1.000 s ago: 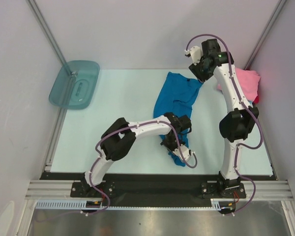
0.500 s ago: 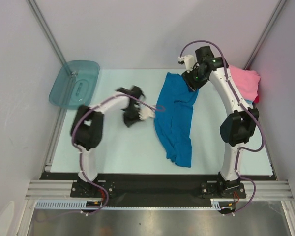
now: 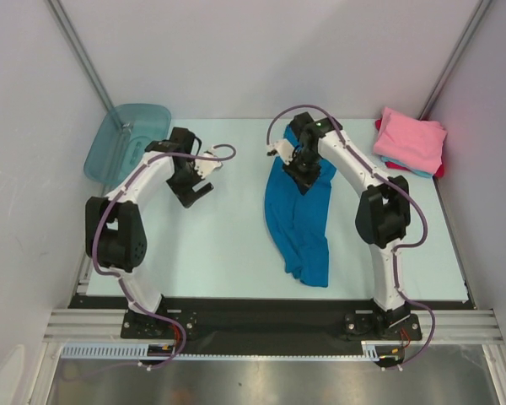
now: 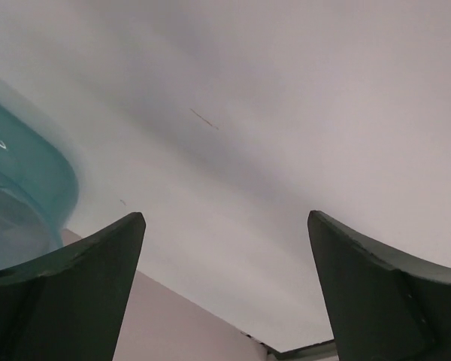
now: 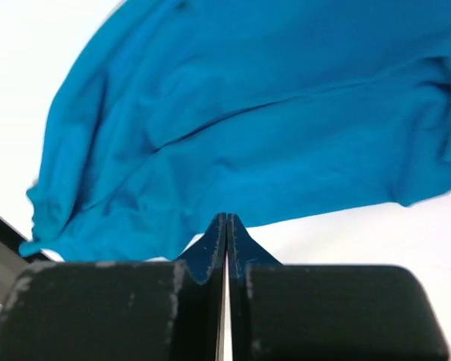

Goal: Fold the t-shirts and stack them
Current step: Fold the tshirt

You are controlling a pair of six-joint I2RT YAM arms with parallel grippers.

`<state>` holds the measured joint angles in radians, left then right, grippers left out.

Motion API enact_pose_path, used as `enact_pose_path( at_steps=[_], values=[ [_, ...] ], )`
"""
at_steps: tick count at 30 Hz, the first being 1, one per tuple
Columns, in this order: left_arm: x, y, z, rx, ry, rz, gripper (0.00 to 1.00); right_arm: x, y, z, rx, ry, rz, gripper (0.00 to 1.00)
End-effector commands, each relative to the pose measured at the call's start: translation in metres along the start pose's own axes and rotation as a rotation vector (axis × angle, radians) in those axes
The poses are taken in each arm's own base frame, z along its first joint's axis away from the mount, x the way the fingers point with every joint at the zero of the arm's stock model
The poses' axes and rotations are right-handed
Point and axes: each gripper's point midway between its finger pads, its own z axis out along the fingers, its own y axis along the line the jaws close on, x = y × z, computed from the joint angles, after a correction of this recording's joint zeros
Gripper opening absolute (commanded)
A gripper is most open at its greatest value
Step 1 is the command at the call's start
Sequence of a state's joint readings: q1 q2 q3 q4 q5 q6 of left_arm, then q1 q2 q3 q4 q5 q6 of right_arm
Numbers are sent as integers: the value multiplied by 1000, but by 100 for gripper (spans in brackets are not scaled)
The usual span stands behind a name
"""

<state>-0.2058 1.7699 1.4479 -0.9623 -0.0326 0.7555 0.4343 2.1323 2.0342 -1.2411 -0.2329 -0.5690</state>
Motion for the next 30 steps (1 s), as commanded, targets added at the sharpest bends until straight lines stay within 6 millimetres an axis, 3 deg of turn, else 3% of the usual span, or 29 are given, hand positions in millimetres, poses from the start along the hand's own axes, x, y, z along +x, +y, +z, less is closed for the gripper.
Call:
enact_pose_path(
  at_steps=[1,7,10,18,23,30],
  values=[
    [-24,26,-7,-93,-83,-90,96,16,14,-6,-26,98,-129,0],
    [-3,39,-13,-179,24,-105,100,45,35,-2,-140,239,-248,0],
    [11,43,-7,-209,90,-55,100,51,52,7,-205,245,-242,0],
    [-10,79,-14,-281,65,-89,100,48,108,44,-316,314,-256,0],
    [-16,98,-18,-321,57,-110,100,32,142,57,-347,301,-282,0],
    [-14,107,-24,-350,47,-130,100,39,165,59,-375,312,-284,0]
  ],
)
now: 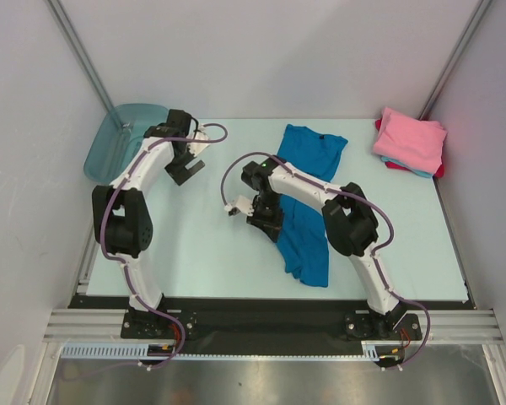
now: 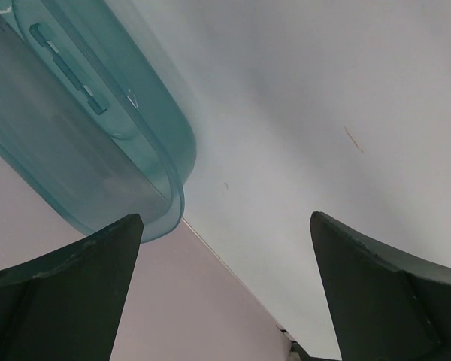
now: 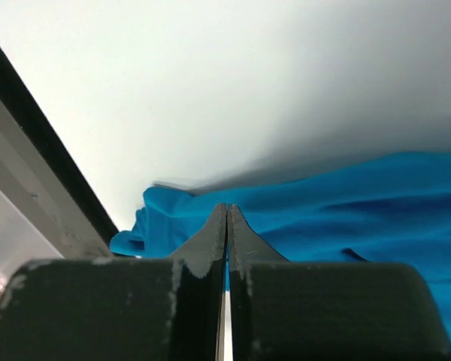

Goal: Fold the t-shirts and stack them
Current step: Fold the tshirt

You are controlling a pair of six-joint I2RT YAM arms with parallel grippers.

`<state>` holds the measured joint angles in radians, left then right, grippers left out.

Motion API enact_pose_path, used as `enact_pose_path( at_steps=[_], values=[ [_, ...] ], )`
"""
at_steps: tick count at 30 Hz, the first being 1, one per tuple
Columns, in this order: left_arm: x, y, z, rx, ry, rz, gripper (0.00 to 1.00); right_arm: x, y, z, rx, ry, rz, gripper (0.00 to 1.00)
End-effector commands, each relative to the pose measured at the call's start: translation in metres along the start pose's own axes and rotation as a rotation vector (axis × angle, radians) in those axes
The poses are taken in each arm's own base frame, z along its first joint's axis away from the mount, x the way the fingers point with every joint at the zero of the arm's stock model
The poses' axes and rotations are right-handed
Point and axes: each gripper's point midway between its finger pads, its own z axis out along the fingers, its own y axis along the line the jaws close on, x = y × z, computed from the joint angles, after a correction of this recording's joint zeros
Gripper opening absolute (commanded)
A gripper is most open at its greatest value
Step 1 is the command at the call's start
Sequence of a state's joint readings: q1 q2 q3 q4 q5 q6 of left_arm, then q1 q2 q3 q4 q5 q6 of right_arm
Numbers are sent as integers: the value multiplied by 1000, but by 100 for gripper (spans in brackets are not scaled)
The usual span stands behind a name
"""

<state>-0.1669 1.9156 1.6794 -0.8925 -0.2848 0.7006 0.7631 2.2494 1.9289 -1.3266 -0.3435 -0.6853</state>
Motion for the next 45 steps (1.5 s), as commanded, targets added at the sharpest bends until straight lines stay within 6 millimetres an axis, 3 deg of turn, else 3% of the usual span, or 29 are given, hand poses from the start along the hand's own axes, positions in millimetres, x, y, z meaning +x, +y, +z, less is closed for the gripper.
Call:
enact_pose_path(
  at_steps=[1,7,14,20,23,27,38,41,44,45],
  values=[
    [-3,20,-11,-58,-25,-22,100,17,22,-6,-61,40,58,0],
    [2,20,-18,-66,-27,-39,100,23,11,2,-12,67,57,0],
    [6,20,-16,-81,-13,-29,100,31,13,8,-29,86,53,0],
    [5,25,-16,-100,-4,-27,100,28,5,19,-30,85,44,0],
    [7,24,-16,-98,1,-25,100,21,0,26,-37,73,43,0],
    [8,26,-17,-106,7,-24,100,-9,-6,22,-28,9,25,0],
    [-4,50,-29,-170,-7,-11,100,-82,13,33,-3,-59,-115,0],
    [-4,52,-31,-176,-9,-4,100,-84,16,25,18,-54,-135,0],
    [-4,51,-30,-172,-8,-1,100,-75,18,5,54,-42,-148,0],
    [-3,51,-29,-169,-4,2,100,-63,19,2,45,-15,-144,0]
  ],
)
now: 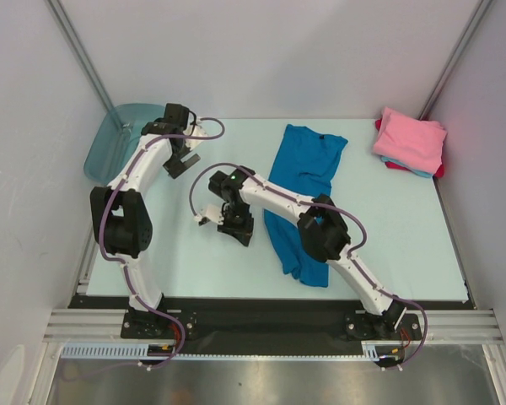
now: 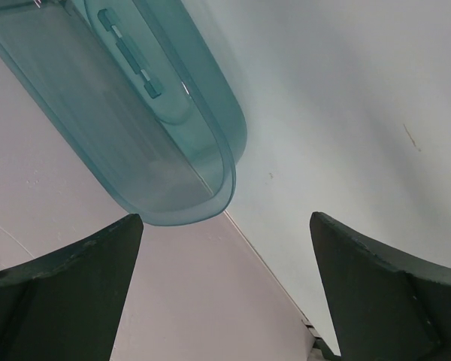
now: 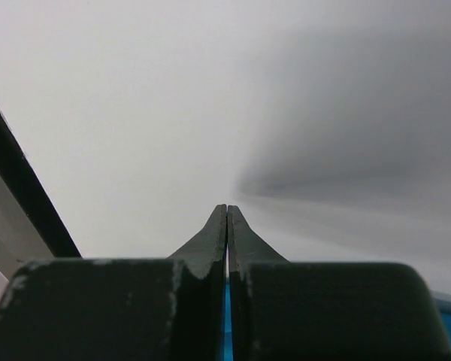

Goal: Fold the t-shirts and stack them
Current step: Fold the tshirt

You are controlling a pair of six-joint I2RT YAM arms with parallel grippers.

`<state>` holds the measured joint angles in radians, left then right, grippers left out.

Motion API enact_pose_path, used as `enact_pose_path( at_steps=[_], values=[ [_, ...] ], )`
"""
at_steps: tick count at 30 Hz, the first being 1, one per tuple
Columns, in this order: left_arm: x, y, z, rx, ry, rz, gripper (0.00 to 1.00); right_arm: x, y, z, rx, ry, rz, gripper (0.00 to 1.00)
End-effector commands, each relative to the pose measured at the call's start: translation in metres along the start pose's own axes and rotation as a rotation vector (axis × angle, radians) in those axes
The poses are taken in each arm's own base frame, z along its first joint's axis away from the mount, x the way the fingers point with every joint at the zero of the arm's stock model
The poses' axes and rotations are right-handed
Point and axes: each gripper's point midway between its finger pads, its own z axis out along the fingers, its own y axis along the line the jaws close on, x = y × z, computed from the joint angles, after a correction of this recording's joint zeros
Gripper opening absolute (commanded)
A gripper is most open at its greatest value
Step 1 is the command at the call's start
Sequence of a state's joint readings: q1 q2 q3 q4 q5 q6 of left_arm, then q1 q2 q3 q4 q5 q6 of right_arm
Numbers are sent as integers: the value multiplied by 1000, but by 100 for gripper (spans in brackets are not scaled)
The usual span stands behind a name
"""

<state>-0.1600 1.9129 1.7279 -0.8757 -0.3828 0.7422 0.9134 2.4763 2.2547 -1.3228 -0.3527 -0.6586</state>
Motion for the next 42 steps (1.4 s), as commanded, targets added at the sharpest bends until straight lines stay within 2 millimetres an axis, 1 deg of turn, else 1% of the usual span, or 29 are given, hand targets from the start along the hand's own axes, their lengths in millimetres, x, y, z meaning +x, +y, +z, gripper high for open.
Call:
enact_pose_path(
  at_steps=[1,2,3,4,5,6,7,8,9,10,11,13,14,15,16,17,18,19,20,22,24,25,26,28,29,34,37,42],
  values=[
    [-3,20,-12,-54,-22,-12,100,19,12,-51,30,20,-2,0],
    [-3,20,-12,-52,-22,-12,100,26,16,-55,21,34,-2,1],
    [-3,20,-12,-52,-22,-12,100,40,26,-56,-11,80,-6,4],
    [-4,20,-11,-50,-23,-11,100,48,30,-60,-15,103,-4,11],
    [-4,20,-10,-50,-23,-11,100,53,35,-70,-7,106,-13,13],
    [-5,21,-10,-50,-23,-11,100,69,41,-67,-29,148,-4,16],
    [-5,20,-9,-49,-22,-11,100,78,40,-70,-16,171,0,17],
    [-5,21,-9,-49,-22,-11,100,83,42,-78,1,172,-4,19],
    [-5,21,-9,-50,-23,-10,100,89,43,-80,3,181,2,22],
    [-5,20,-9,-49,-21,-7,100,100,43,-81,-2,201,17,22],
    [-5,19,-7,-47,-19,-8,100,103,44,-87,10,196,19,22],
    [-6,21,-8,-51,-21,-8,100,116,44,-86,2,220,41,19],
    [-6,20,-7,-48,-20,-7,100,123,42,-87,-1,223,60,16],
    [-7,21,-7,-49,-21,-7,100,128,40,-87,-8,226,73,0],
    [-7,22,-8,-51,-24,-9,100,130,40,-85,-26,223,85,0],
    [-8,23,-8,-52,-25,-10,100,137,38,-83,-46,224,110,0],
    [-8,22,-7,-51,-24,-9,100,139,36,-80,-60,219,123,0],
    [-9,23,-8,-52,-25,-14,100,139,36,-74,-91,218,140,0],
    [-10,24,-8,-52,-30,-21,100,140,30,-72,-99,199,163,0],
    [-11,21,-10,-42,-40,-38,100,136,28,-63,-140,172,187,0],
    [-10,19,-11,-35,-44,-48,100,130,21,-59,-132,130,196,0],
    [-9,17,-10,-31,-44,-56,100,127,20,-58,-121,117,190,0],
    [-8,16,-11,-27,-43,-59,100,123,13,-56,-93,90,183,0],
    [-6,12,-9,-21,-36,-61,100,122,11,-53,-69,78,180,0],
    [-5,12,-9,-21,-34,-64,100,116,7,-55,-27,49,156,0],
    [-5,12,-9,-22,-31,-67,100,122,6,-44,-6,62,146,0],
    [-6,13,-8,-24,-31,-69,100,120,-2,-40,18,38,153,0],
    [-11,15,-9,-24,-38,-69,100,111,-24,-27,93,13,141,0]
  ],
)
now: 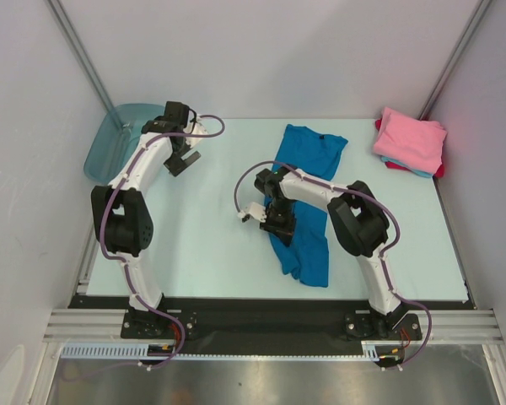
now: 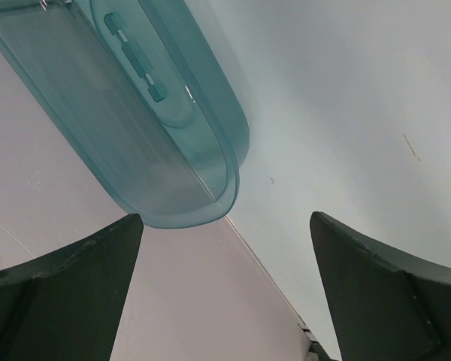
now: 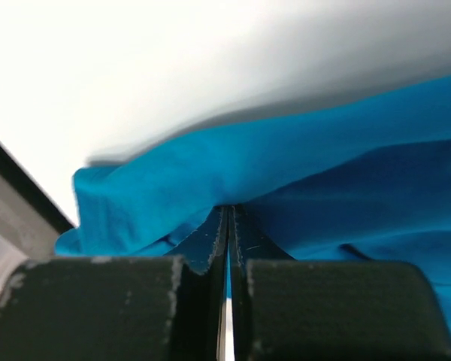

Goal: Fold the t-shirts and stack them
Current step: Fold the tshirt

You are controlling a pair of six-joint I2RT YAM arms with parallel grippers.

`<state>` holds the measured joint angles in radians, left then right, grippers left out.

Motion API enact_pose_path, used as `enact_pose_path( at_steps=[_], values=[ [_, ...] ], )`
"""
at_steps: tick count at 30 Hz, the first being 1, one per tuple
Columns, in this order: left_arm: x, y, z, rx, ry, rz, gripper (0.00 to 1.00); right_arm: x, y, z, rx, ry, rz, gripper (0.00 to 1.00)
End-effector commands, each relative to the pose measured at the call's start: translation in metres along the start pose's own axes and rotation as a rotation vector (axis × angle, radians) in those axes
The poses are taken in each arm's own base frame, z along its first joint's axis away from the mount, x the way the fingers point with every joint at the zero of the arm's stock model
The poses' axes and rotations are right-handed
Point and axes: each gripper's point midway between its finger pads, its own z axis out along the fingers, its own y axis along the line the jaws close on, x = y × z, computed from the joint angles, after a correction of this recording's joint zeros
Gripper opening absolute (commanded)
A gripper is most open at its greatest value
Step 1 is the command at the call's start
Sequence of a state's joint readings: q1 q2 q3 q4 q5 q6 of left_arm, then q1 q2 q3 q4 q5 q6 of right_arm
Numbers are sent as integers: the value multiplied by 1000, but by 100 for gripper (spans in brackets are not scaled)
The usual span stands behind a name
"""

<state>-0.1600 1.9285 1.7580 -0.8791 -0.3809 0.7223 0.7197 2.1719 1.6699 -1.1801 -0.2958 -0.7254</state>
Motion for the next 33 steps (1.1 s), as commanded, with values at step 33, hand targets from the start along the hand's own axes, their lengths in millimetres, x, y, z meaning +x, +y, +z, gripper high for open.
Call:
enact_pose_path(
  at_steps=[33],
  values=[
    [-21,35,-17,-77,-38,-2,100,-114,-14,7,222,-204,-171,5]
  ],
)
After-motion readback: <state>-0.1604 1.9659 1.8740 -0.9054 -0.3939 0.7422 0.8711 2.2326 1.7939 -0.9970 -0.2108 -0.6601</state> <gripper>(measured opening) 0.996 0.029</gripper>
